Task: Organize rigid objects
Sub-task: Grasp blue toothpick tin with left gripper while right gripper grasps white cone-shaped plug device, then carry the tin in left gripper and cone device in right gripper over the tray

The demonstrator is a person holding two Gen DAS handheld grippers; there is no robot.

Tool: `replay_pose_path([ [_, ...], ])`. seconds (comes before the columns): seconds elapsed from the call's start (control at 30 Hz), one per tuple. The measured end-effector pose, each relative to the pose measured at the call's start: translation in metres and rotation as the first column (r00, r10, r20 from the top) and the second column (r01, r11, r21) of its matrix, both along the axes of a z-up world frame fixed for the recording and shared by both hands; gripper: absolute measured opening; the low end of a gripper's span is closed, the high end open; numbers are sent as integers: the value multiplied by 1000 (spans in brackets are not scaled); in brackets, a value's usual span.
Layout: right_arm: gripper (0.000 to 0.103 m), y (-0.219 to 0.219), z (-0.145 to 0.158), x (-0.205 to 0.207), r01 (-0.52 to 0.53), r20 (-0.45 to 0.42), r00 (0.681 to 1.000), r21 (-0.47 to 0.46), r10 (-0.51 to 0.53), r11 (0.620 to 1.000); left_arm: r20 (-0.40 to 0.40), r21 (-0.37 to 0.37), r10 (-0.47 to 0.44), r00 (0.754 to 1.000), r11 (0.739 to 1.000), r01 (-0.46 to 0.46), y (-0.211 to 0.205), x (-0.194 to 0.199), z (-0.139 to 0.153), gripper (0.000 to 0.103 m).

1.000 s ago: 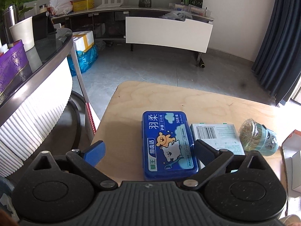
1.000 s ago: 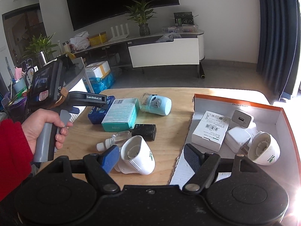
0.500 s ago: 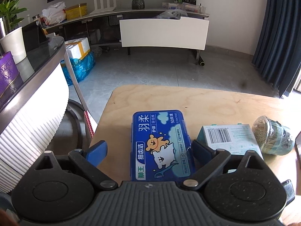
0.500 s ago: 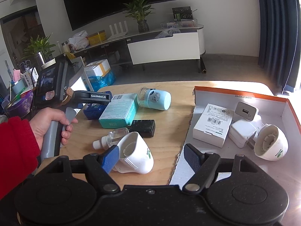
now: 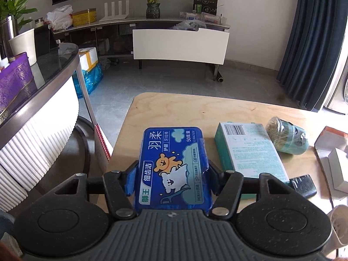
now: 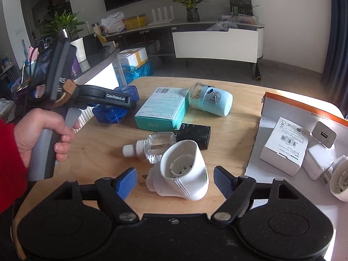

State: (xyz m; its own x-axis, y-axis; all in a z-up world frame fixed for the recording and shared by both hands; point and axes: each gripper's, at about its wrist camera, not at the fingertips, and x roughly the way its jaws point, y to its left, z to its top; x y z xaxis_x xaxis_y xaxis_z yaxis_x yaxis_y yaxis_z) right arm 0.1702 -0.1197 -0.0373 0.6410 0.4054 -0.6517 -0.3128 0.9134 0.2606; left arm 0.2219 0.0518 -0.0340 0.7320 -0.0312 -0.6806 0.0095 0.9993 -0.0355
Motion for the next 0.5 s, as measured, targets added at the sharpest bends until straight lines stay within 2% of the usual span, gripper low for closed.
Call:
replay_pose_path([
  [0.1,92,5,-11,12,-21,-47,999,6,22,1000,-5,-57,1,1000,998,-1,3,-24,5,63],
  [0.2,92,12,-16,20,-39,-84,996,-5,39,999,2,-48,-9,1000,999,9,-2,-45,7,63],
  [0.3,87,10,-14,22,-8,-85,996,10,9,1000,-4,-70,-13,1000,997,13,-2,-59,7,63],
  [0.5,87,11,-2,10,12,-51,999,23,-11,1000,-1,-79,-11,1000,997,11,-5,-75,9,63],
])
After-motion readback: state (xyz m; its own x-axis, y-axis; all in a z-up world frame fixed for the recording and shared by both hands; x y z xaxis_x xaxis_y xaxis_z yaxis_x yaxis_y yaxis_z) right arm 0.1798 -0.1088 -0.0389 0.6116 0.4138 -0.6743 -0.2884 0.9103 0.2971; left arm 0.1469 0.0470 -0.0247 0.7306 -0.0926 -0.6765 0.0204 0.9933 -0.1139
